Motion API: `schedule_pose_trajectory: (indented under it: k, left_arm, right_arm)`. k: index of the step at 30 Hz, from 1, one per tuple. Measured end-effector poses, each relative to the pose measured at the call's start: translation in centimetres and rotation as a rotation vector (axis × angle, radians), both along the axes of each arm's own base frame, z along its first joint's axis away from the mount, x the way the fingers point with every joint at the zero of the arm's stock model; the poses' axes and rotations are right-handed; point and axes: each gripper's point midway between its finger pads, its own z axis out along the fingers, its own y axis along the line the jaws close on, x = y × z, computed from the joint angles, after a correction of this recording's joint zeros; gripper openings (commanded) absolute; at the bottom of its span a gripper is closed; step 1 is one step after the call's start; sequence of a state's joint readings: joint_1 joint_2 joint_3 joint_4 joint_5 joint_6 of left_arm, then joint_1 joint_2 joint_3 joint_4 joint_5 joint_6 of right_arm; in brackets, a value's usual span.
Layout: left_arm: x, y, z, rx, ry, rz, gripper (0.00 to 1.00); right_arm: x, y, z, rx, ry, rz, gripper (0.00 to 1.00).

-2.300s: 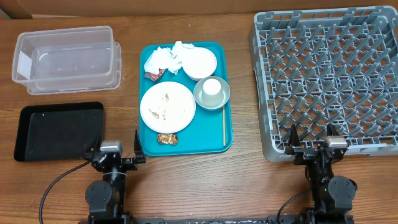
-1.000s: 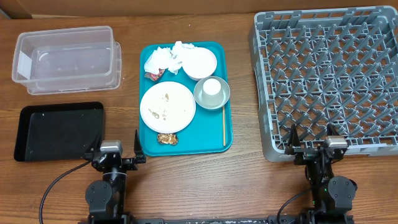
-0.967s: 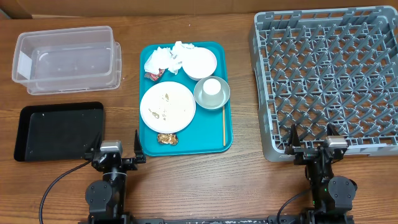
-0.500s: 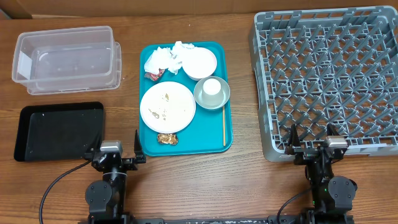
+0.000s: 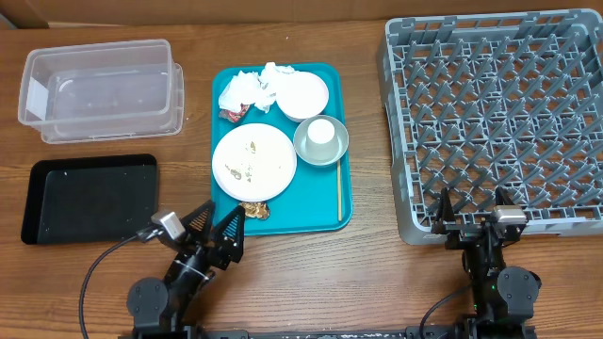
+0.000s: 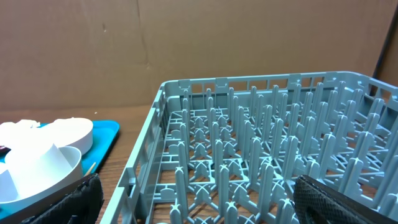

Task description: Sort waste into correct bins and load items into the dishwasher

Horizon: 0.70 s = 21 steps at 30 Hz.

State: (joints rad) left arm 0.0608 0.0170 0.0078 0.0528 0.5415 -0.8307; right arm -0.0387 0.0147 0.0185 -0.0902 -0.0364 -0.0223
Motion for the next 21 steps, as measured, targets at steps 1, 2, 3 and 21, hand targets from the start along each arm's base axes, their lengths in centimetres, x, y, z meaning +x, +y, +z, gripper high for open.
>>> schedule_pose_trajectory:
  k: [1, 2, 3, 21]
  left_arm:
    - [-0.3, -0.3, 1.2, -0.022, -0.039, -0.023, 1.0]
    - [-0.6, -0.7, 2.4, -0.037, -0.083, -0.048, 1.0]
    - [-1.0, -1.0, 3.4, -0.044, -0.122, -0.074, 1.0]
    - [-3.1, -4.4, 12.1, 0.121, 0.26, -0.35, 1.0]
  right_arm:
    - [0.0, 0.0, 0.0, 0.001, 0.0, 0.0, 1.0]
    - [0.0, 0.0, 0.0, 0.0, -0.001, 0.0, 1.0]
    - [0.0, 0.0, 0.0, 0.0, 0.0, 0.0, 1.0]
    - [0.0, 0.0, 0.0, 0.0, 0.0, 0.0, 1.0]
